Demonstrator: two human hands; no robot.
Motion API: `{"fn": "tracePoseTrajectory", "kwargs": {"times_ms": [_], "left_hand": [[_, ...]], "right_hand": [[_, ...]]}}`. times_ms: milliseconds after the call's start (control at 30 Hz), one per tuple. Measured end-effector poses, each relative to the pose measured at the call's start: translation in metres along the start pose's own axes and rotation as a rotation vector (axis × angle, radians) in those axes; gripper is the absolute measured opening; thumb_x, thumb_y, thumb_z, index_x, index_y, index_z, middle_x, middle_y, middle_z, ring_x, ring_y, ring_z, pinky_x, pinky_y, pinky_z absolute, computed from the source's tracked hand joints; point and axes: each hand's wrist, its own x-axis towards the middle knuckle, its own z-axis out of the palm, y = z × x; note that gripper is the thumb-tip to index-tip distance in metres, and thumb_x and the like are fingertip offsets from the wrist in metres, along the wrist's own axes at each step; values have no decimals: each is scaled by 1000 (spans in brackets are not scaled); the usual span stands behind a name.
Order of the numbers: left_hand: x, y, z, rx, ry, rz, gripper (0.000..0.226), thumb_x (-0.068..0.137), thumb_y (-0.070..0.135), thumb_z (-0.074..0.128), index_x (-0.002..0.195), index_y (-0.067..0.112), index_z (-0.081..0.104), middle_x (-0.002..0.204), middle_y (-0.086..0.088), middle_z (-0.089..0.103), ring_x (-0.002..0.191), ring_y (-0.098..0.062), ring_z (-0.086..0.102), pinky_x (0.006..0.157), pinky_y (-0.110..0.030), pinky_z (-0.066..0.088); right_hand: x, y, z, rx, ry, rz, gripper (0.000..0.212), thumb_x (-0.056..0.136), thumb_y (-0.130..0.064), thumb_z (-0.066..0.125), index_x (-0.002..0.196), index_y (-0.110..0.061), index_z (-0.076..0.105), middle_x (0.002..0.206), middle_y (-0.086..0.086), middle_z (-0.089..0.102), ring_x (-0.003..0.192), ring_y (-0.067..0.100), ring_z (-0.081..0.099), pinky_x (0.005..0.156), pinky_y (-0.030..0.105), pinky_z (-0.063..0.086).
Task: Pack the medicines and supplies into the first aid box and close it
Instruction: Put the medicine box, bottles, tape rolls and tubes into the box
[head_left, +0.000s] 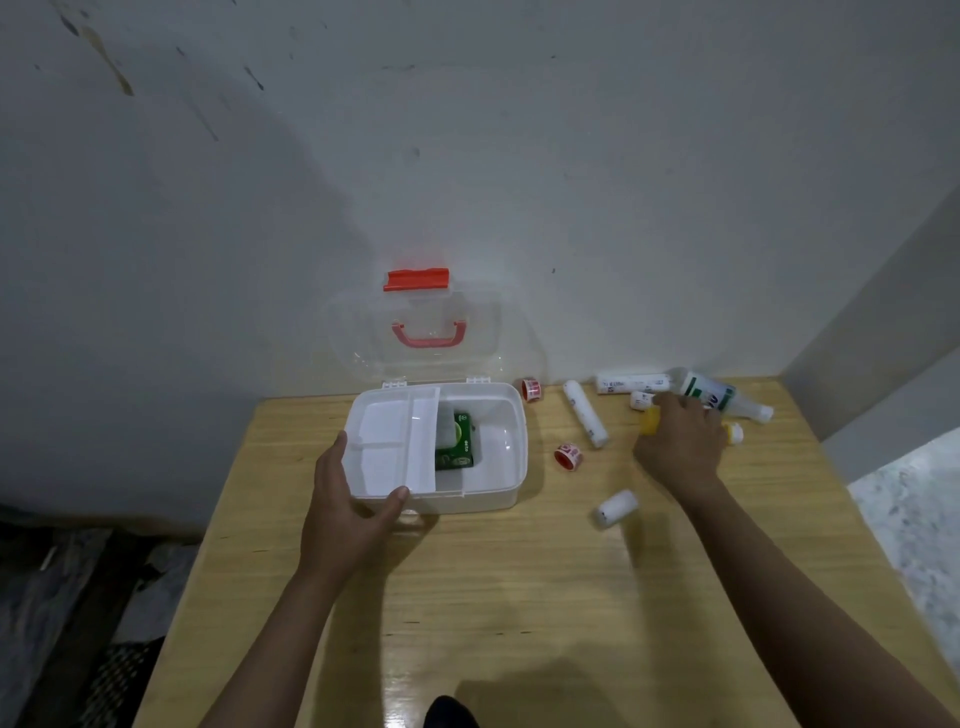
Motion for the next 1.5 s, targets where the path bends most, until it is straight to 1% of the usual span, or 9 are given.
{"fn": "tracePoseTrajectory", "kwargs": {"times_ms": [100, 267, 400, 567, 800, 933, 1100, 1200, 1500], "left_hand": [[0, 1, 1, -9, 3, -3, 95, 67, 44, 74, 144, 26, 22, 144, 1, 32, 123, -12, 34, 90, -35, 44], [-1, 3, 4, 1, 22, -4, 95, 72, 34, 79, 146, 21, 22, 147, -2, 30, 129, -14, 32, 95, -38, 42], [-1, 2, 4, 9, 18, -15, 92, 74, 26, 78, 146, 21, 21, 148, -3, 30, 133, -23, 33, 98, -41, 42], [-2, 1, 4, 16, 19, -19, 92, 74, 29, 78, 146, 22, 21, 148, -3, 30, 131, -23, 34, 95, -38, 42], [-1, 2, 3, 11, 18, -4, 94, 72, 32, 79, 146, 22, 21, 147, -1, 31, 129, -19, 34, 89, -33, 41], [0, 0, 2, 11, 16, 5, 94, 72, 35, 79, 146, 21, 22, 146, -1, 32, 129, -20, 35, 88, -33, 42], [0, 1, 2, 1, 28, 24, 94, 72, 34, 79, 146, 18, 24, 146, 0, 33, 130, -19, 36, 89, -31, 40], [-1, -1, 1, 6, 23, 32, 94, 72, 37, 79, 146, 19, 23, 146, -1, 33, 130, -20, 36, 88, -32, 43], [-1, 1, 0, 5, 35, 41, 94, 71, 39, 78, 146, 20, 23, 147, 1, 33, 131, -18, 36, 90, -32, 43]], "right_hand": [[3, 23, 6, -84, -14, 43, 60, 68, -8, 59, 125, -20, 46, 135, 14, 43, 124, 42, 34, 106, 56, 24], [4, 41, 12, -119, 102, -66, 60, 71, 1, 60, 126, -20, 51, 124, 16, 51, 104, 41, 43, 90, 48, 36], [-1, 45, 13, -91, 138, -90, 55, 77, -7, 65, 129, -20, 51, 120, 19, 50, 102, 42, 48, 92, 49, 36], [-18, 31, 0, 237, 187, -216, 47, 80, -20, 68, 125, -15, 54, 115, 17, 57, 97, 39, 56, 77, 44, 46], [-68, -40, -46, 819, 154, -165, 41, 64, -33, 84, 95, -20, 61, 85, -15, 63, 74, -5, 57, 62, 13, 44], [-83, -74, -52, 932, 49, -247, 45, 58, -24, 89, 92, -19, 60, 87, -6, 64, 74, -5, 59, 58, 11, 47], [-85, -100, -44, 775, -61, -441, 45, 54, -19, 89, 89, -22, 60, 90, -15, 63, 80, 1, 60, 63, 19, 48], [-83, -113, -32, 587, -93, -541, 46, 58, -19, 84, 96, -21, 59, 102, -3, 65, 94, 14, 58, 72, 32, 49], [-82, -133, 3, 123, -128, -608, 59, 63, -24, 79, 116, -23, 55, 112, 8, 61, 108, 30, 50, 83, 39, 39]]}}
